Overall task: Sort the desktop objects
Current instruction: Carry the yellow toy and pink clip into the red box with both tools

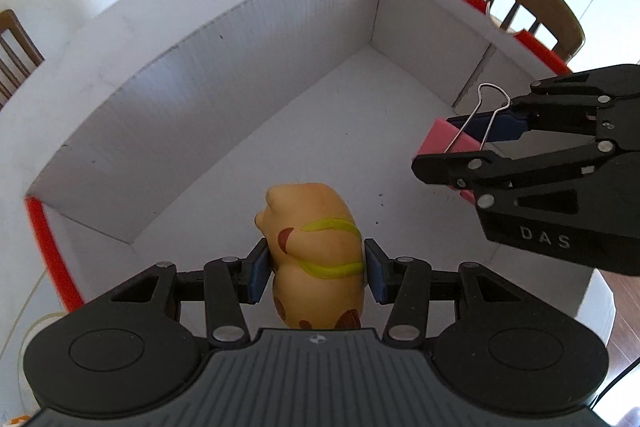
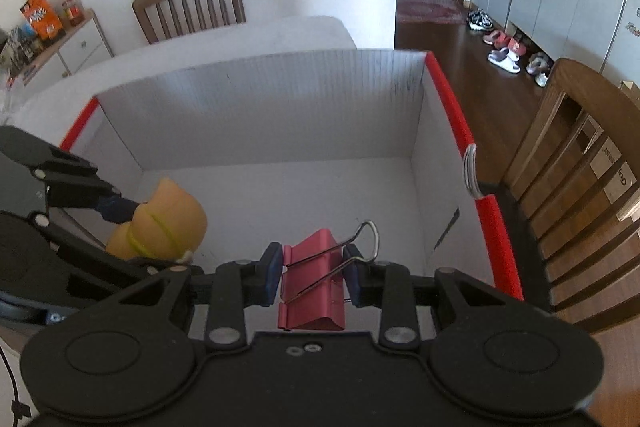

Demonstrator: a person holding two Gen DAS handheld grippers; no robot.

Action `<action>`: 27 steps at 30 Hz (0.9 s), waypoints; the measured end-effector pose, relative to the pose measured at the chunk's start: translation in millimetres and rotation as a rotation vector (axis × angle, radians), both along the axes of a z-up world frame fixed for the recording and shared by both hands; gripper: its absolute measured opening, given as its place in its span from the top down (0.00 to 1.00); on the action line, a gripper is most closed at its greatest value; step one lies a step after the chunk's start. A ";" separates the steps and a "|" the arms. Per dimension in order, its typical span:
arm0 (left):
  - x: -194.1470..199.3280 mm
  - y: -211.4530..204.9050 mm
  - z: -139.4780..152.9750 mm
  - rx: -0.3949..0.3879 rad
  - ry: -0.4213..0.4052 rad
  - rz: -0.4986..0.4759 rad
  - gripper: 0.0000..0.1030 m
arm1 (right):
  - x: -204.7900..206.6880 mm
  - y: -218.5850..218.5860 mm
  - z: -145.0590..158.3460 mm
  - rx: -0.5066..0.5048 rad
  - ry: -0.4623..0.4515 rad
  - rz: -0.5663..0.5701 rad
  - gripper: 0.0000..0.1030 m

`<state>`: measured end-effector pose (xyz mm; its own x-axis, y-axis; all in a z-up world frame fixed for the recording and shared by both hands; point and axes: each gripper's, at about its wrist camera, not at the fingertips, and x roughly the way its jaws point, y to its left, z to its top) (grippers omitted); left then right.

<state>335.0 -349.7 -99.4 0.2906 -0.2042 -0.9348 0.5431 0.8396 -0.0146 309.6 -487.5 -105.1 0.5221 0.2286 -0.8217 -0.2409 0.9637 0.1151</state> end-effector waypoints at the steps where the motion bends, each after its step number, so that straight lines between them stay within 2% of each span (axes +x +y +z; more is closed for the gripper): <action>1: 1.1 -0.5 -2.1 0.005 0.010 -0.001 0.54 | 0.7 0.0 -0.3 0.004 0.007 0.007 0.69; 7: 2.1 0.4 -12.3 0.018 0.059 -0.003 0.54 | 7.0 9.3 -3.9 -0.053 0.085 0.035 0.69; 12: 3.5 -0.6 -17.0 0.034 0.096 -0.011 0.53 | 14.1 14.5 -7.4 -0.061 0.151 0.049 0.69; 20: -1.3 1.4 -19.7 0.056 0.124 -0.033 0.52 | 13.9 17.4 -9.0 -0.067 0.189 0.046 0.68; 22: -3.2 2.5 -19.5 0.058 0.128 -0.037 0.47 | 13.3 17.8 -9.6 -0.074 0.193 0.047 0.68; 25: -6.9 5.3 -17.7 0.057 0.133 -0.043 0.33 | 15.2 17.7 -11.7 -0.087 0.209 0.058 0.64; 27: -10.3 7.3 -14.7 0.060 0.127 -0.050 0.29 | 16.4 18.4 -12.2 -0.089 0.222 0.066 0.59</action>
<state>324.7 -342.5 -114.1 0.1595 -0.1585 -0.9744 0.5814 0.8127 -0.0371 326.1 -469.1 -117.3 0.3129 0.1780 -0.9329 -0.2824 0.9553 0.0876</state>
